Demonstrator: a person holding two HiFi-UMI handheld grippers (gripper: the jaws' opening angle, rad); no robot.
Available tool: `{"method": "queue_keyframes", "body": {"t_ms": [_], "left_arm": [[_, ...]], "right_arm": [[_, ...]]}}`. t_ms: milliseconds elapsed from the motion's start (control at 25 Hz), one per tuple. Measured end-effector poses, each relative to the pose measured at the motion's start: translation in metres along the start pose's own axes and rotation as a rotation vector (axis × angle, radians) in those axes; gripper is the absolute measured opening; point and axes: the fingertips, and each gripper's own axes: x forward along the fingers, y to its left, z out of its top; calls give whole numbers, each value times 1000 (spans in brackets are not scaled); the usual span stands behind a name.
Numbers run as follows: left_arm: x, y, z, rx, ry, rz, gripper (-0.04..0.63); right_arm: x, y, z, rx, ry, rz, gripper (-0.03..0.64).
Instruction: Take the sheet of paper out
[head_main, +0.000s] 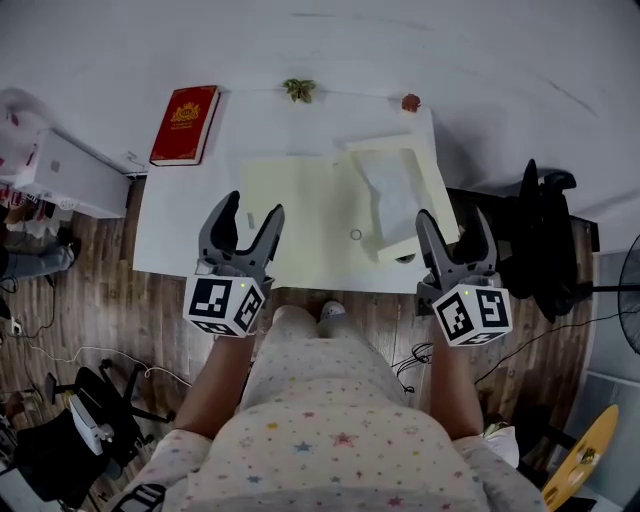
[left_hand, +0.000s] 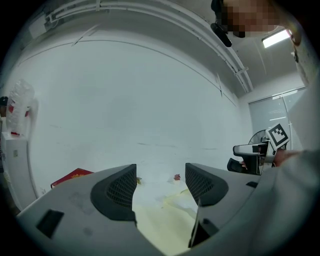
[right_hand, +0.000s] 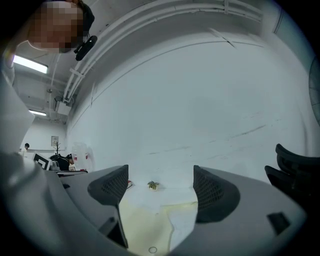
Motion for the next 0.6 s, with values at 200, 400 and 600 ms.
{"method": "queue_keyframes", "body": {"t_ms": [200,400,600], "left_arm": [[28,18,4,-3,-4,0,281],[60,42,8,-12,-2,-29,281],[90,67,13,-16,0,-68,281]], "right_arm": [[32,-2,0,3,4,2,388],[63,-3,2,6,1,-33,387],[92,-3,5,11,-3,-76,374]]}}
